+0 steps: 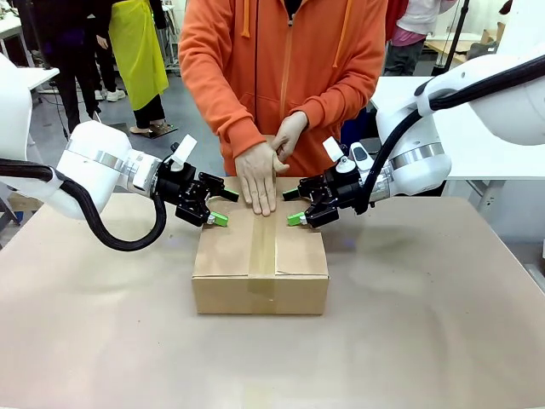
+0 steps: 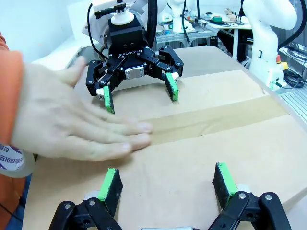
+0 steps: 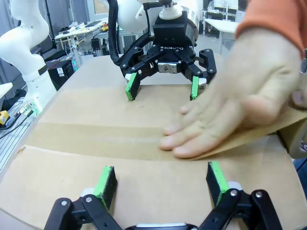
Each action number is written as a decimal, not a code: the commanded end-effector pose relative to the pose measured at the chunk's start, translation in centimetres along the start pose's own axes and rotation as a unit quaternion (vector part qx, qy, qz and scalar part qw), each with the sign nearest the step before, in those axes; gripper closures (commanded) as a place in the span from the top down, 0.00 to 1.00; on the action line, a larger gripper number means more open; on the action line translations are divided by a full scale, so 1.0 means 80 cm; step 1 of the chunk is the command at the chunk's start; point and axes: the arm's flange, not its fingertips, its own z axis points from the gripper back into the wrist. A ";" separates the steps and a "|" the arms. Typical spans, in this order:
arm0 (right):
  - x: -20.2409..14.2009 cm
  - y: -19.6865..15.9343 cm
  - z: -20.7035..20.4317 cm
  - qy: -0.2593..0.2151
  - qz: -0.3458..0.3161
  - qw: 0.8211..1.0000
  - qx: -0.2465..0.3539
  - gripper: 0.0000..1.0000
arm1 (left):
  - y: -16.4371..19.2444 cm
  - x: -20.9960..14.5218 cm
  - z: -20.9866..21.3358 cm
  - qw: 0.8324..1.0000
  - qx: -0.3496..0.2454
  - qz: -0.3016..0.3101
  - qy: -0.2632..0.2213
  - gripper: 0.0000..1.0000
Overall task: Pack the gift set into the box.
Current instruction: Press and hold the closed box until the human finishes sealing it.
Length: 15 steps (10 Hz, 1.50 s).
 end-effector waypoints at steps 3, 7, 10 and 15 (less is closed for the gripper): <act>-0.002 0.001 0.000 0.001 -0.001 1.000 0.000 1.00 | -0.001 -0.001 -0.001 1.000 -0.001 -0.005 0.000 1.00; -0.002 0.001 0.000 0.001 -0.001 1.000 0.000 1.00 | -0.001 -0.001 -0.001 1.000 -0.001 -0.005 0.000 1.00; -0.002 0.001 0.000 0.001 -0.001 1.000 0.000 1.00 | -0.001 -0.001 -0.001 1.000 -0.001 -0.005 0.000 1.00; -0.002 0.001 0.000 0.001 -0.001 1.000 0.000 1.00 | -0.001 -0.001 -0.001 1.000 -0.001 -0.005 0.000 1.00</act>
